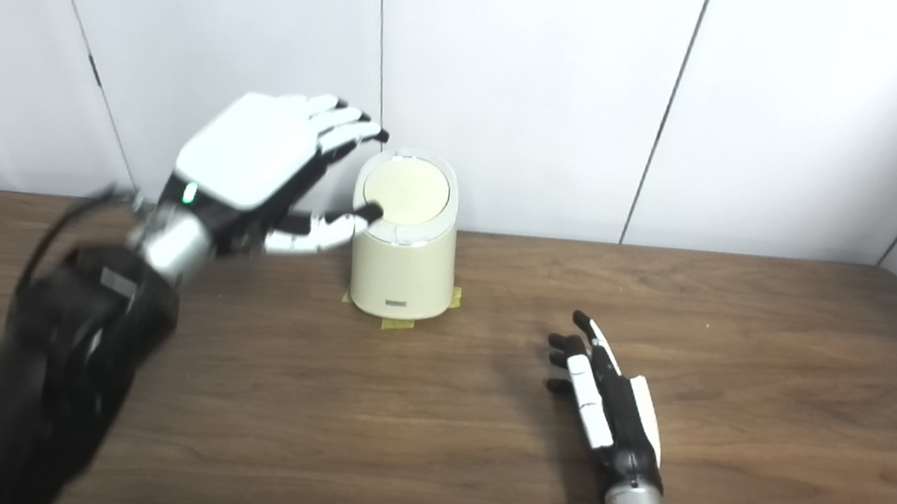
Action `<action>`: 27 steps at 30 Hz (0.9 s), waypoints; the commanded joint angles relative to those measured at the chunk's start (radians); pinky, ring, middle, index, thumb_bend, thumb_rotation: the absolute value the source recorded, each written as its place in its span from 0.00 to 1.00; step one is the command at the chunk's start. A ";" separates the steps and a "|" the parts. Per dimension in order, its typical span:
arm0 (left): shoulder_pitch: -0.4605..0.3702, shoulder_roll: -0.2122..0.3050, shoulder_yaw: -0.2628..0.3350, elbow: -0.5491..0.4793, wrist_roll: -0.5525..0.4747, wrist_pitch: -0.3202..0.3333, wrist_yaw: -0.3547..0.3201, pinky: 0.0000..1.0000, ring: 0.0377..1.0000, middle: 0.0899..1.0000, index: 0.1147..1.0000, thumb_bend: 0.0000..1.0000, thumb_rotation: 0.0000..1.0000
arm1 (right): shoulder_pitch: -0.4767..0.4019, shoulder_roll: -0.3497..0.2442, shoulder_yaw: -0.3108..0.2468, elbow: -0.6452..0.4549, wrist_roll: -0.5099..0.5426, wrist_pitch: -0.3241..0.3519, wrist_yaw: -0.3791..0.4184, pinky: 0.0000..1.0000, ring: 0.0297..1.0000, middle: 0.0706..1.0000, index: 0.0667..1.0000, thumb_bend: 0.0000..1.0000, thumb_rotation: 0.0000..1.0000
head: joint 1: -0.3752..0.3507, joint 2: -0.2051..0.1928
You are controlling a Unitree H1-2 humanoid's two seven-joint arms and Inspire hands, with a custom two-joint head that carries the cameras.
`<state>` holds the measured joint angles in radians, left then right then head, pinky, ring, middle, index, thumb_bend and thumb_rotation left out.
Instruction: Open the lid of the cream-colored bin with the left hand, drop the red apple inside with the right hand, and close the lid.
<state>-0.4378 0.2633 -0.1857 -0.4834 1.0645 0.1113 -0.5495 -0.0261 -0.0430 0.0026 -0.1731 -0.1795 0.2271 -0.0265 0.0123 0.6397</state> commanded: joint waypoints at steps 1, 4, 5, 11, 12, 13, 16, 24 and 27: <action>0.022 -0.028 0.057 -0.060 -0.053 0.043 0.061 0.81 0.89 0.89 0.87 0.38 0.74 | -0.034 -0.006 -0.003 -0.013 0.004 -0.024 -0.004 0.67 0.80 0.80 0.92 0.47 1.00 | 0.001 -0.001; 0.143 -0.130 0.157 -0.119 -0.256 0.157 0.071 0.82 0.92 0.92 0.87 0.34 0.64 | -0.034 -0.003 -0.005 -0.013 0.017 -0.047 -0.004 0.67 0.80 0.80 0.90 0.46 1.00 | 0.001 -0.003; 0.174 -0.153 0.183 -0.130 -0.313 0.184 0.077 0.81 0.92 0.92 0.87 0.34 0.67 | -0.033 -0.001 -0.006 -0.014 0.022 -0.055 -0.004 0.68 0.80 0.80 0.90 0.46 0.99 | 0.001 -0.003; 0.342 -0.264 0.342 -0.116 -0.666 0.266 0.161 0.92 0.92 0.91 0.91 0.45 0.92 | -0.033 0.006 -0.013 -0.031 0.066 -0.103 0.000 0.69 0.80 0.81 0.87 0.41 0.94 | -0.011 -0.006; 0.365 -0.268 0.355 -0.108 -0.708 0.262 0.173 0.96 0.93 0.92 0.93 0.47 0.97 | -0.033 0.006 -0.014 -0.035 0.079 -0.109 0.006 0.69 0.81 0.82 0.87 0.40 0.94 | -0.011 -0.006; 0.386 -0.273 0.366 -0.100 -0.748 0.255 0.186 0.97 0.93 0.92 0.94 0.48 0.98 | -0.034 0.003 -0.015 -0.037 0.095 -0.117 0.013 0.71 0.82 0.84 0.88 0.40 0.94 | -0.011 -0.004; 0.454 -0.281 0.386 -0.071 -0.847 0.216 0.235 0.95 0.94 0.95 0.97 0.45 1.00 | -0.043 -0.008 -0.018 -0.044 0.136 -0.130 0.035 0.78 0.87 0.88 0.90 0.42 0.97 | -0.008 -0.003; 0.535 -0.294 0.393 0.003 -0.996 0.185 0.352 0.98 0.97 0.96 0.96 0.44 1.00 | -0.057 -0.017 -0.032 -0.052 0.218 -0.109 0.067 0.90 0.95 0.95 0.94 0.48 0.96 | -0.012 0.004; 0.549 -0.289 0.398 0.033 -1.054 0.181 0.371 1.00 0.98 0.98 0.97 0.46 1.00 | -0.051 -0.021 -0.031 -0.062 0.225 -0.097 0.070 0.92 0.96 0.96 0.95 0.51 0.97 | -0.012 0.009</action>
<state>0.0698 -0.0188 0.2094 -0.4424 0.0423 0.3370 -0.1945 -0.0497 -0.0596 -0.0253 -0.1967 0.0325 0.1491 0.0325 -0.0015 0.6473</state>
